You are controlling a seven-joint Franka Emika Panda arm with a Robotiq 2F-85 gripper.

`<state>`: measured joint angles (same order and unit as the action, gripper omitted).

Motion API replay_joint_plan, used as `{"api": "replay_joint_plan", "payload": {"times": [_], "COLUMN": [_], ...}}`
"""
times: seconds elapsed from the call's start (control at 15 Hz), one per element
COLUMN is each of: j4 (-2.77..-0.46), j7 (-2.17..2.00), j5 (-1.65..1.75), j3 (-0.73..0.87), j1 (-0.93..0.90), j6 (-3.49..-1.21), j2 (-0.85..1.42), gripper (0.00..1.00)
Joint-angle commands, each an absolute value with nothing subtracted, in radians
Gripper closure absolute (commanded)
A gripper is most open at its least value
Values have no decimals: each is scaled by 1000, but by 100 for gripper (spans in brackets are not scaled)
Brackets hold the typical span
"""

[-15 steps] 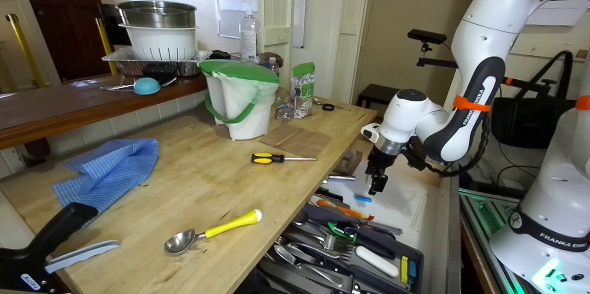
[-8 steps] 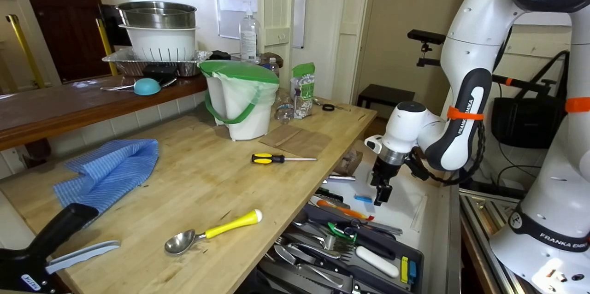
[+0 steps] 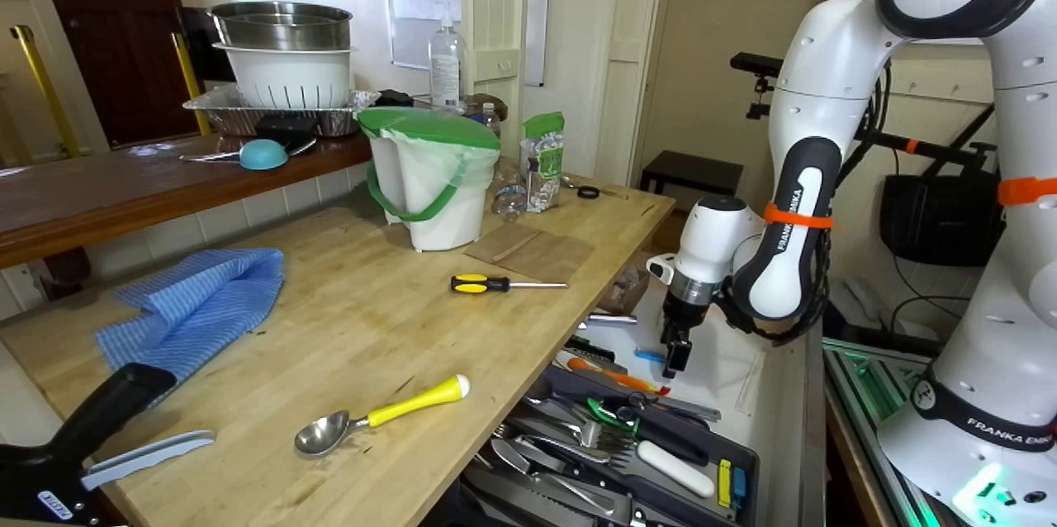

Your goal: Move the blue object to the top of the drawers

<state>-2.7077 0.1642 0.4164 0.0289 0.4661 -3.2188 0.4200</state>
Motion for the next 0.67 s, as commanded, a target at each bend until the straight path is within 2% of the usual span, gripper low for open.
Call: {"api": "replay_joint_plan", "payload": {"times": [0.0,0.53,0.6], "j4": [-2649,-2643,-2640], "j7": [229,247,248], "j5": [335,287,284], "j3": [-46,-69,-67], "j1": [524,538,535], "j6": [-3217,-3207,-3208], "j2": [473,460,464], "gripper": [0,2,19]}}
